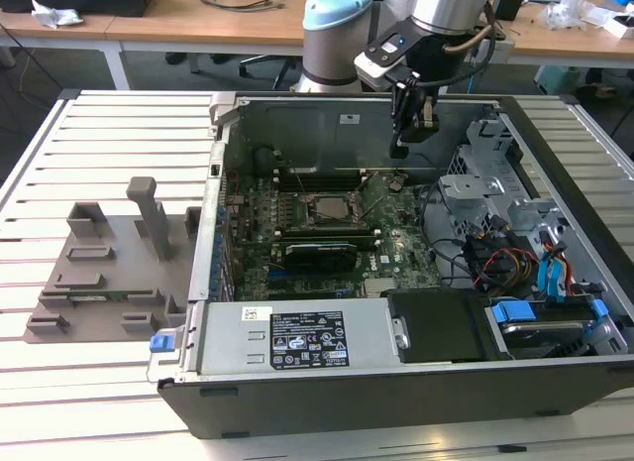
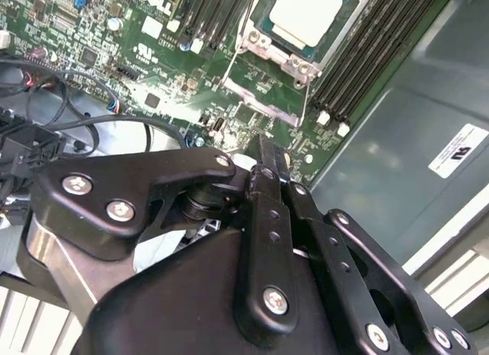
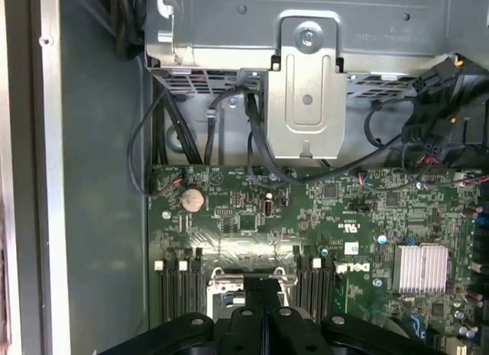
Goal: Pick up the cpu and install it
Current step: 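Close the cpu cover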
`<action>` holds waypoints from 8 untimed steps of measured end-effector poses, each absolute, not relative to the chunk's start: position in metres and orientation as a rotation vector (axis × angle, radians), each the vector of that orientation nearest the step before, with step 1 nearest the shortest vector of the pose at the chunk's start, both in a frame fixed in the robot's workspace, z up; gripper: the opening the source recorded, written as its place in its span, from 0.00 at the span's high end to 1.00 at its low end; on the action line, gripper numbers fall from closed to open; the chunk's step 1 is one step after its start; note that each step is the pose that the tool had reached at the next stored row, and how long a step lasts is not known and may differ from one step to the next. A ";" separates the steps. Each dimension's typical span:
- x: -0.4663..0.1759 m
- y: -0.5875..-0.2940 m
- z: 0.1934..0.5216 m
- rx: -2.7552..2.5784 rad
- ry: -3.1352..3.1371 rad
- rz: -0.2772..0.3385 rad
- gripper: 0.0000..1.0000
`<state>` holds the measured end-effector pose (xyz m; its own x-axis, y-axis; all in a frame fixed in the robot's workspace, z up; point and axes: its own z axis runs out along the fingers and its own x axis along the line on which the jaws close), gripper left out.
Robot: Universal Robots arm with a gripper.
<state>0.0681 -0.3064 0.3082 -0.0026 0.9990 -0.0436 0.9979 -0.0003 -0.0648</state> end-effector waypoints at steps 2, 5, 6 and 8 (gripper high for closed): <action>0.072 -0.306 0.302 -2.206 -2.210 0.121 0.89; 0.077 -0.306 0.294 -2.205 -2.210 0.123 0.89; 0.077 -0.306 0.292 -2.204 -2.210 0.124 0.89; 0.079 -0.306 0.288 -2.204 -2.210 0.124 0.89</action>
